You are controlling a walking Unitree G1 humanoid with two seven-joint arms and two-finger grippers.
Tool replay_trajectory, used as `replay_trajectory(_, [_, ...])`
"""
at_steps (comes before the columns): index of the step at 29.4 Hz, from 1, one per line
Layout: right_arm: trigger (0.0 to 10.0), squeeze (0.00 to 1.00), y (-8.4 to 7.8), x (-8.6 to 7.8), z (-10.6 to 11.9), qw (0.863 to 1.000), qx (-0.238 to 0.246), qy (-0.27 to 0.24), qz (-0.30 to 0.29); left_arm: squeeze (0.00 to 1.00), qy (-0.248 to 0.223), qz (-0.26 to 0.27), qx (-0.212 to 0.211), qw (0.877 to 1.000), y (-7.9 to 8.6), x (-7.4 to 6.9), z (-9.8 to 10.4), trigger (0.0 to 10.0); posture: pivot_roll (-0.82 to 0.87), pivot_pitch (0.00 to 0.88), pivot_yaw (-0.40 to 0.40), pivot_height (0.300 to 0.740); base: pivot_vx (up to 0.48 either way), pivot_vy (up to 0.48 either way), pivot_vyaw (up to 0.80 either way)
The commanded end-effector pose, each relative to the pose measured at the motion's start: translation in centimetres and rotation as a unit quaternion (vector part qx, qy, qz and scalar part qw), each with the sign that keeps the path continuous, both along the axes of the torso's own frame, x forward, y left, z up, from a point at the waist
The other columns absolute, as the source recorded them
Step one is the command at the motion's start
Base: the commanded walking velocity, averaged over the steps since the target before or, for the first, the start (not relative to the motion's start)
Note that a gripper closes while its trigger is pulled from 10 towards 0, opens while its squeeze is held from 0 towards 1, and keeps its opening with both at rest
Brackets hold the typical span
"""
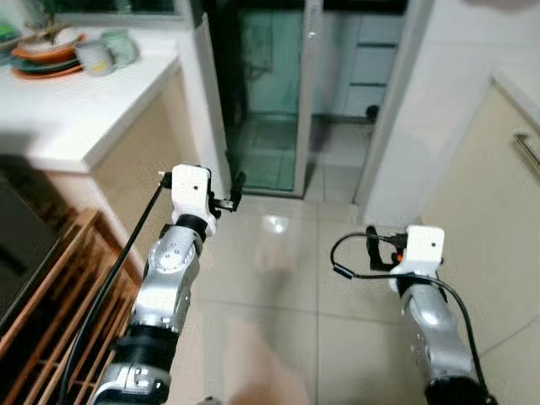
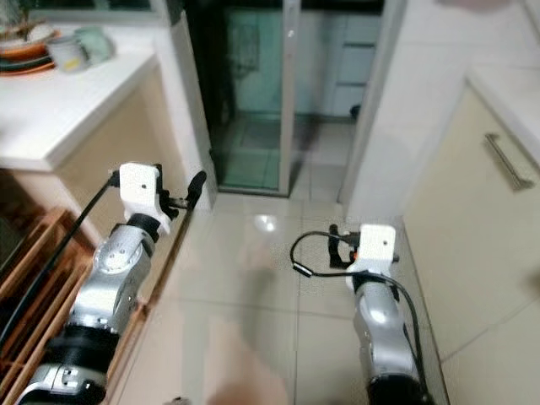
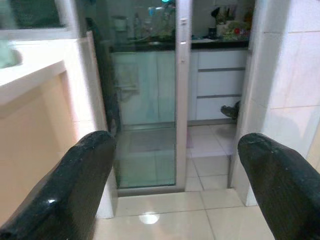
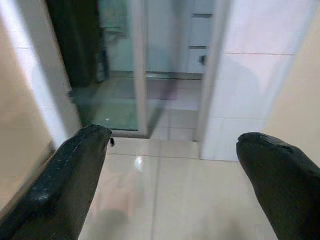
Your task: Restocking fridge
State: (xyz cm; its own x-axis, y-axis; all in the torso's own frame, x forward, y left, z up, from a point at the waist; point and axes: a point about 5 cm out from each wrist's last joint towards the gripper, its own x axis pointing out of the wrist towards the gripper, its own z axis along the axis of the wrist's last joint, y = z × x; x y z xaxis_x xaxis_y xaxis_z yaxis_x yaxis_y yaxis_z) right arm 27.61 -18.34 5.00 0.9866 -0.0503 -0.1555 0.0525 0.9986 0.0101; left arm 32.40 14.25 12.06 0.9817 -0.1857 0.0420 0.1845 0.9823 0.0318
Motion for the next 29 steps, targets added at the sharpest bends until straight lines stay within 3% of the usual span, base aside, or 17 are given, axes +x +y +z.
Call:
replay_trajectory(1, [10.0,0.00,0.4,0.2,0.3,1.000,-0.002,-0.009,0.009,0.00,0.003,0.005,0.007,1.000,0.3,0.2,-0.2,10.0,-0.11,0.000,0.027,0.740,0.000,0.480,0.00])
replay_trajectory(9, [10.0,0.00,-0.6,0.4,0.7,1.000,-0.010,-0.017,-0.010,0.00,0.006,-0.004,0.000,1.000,-0.6,0.8,-0.2,10.0,-0.13,0.000,0.040,0.740,0.000,0.478,0.00])
replay_trajectory(14, [10.0,0.00,-1.2,0.9,2.2,0.996,0.012,-0.064,-0.056,0.00,0.007,0.008,-0.007,1.000,0.0,0.6,-0.5,10.0,-0.12,0.000,0.034,0.740,0.000,0.447,0.00])
replay_trajectory(17, [10.0,0.00,-1.6,1.0,3.0,0.993,0.016,-0.082,-0.079,0.00,0.008,0.009,0.001,1.000,0.2,0.6,-0.7,10.0,-0.11,0.000,0.032,0.740,0.000,0.000,0.00])
replay_trajectory(21, [10.0,0.00,-1.5,1.2,5.1,0.989,-0.024,-0.124,-0.079,0.00,0.017,0.023,-0.008,1.000,0.9,0.4,-1.3,10.0,-0.12,0.000,0.026,0.740,0.000,0.000,0.00])
replay_trajectory(29, [10.0,0.00,-1.5,1.1,5.4,0.988,-0.055,-0.130,-0.068,0.00,0.020,0.030,-0.025,0.999,0.9,0.4,-1.5,10.0,-0.13,0.000,0.014,0.740,-0.081,0.000,0.00])
